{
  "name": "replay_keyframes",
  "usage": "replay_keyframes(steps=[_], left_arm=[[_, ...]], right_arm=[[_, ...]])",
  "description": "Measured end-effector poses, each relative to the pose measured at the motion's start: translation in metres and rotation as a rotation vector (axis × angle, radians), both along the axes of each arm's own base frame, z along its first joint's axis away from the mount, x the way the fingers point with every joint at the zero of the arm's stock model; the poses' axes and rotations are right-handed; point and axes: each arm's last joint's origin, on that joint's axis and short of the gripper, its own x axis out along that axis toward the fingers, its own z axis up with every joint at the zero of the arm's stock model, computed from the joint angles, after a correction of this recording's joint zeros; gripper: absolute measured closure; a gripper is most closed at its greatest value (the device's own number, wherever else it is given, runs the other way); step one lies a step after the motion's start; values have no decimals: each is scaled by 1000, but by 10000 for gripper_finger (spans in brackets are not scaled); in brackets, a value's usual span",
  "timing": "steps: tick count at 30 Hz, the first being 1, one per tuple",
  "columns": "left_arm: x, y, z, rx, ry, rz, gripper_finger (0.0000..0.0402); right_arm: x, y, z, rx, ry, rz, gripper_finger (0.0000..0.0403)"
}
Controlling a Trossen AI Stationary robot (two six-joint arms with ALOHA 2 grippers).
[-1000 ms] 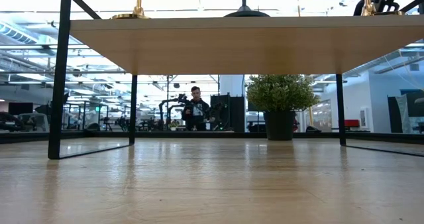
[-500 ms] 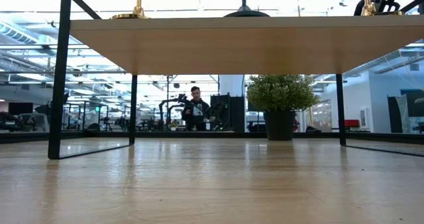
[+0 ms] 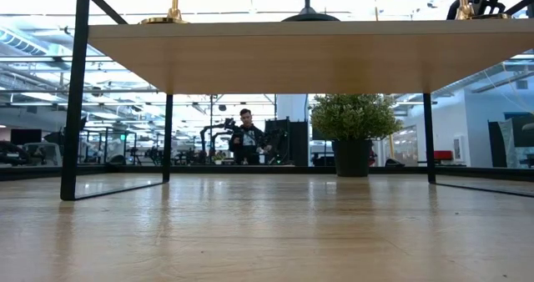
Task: Pick & Place candle stick holders
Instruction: Put the golden candle holder onto shelf, then adjust the black candleholder on the shelf
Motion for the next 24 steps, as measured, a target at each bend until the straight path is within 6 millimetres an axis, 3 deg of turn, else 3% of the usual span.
replay_keyframes(steps=[19, 24], left_arm=[[0, 0, 0, -8, -4, 2, 371], [0, 0, 0, -8, -4, 2, 371]], right_arm=[[0, 1, 0, 10, 5, 20, 403], [0, -2, 0, -55, -16, -34, 403]])
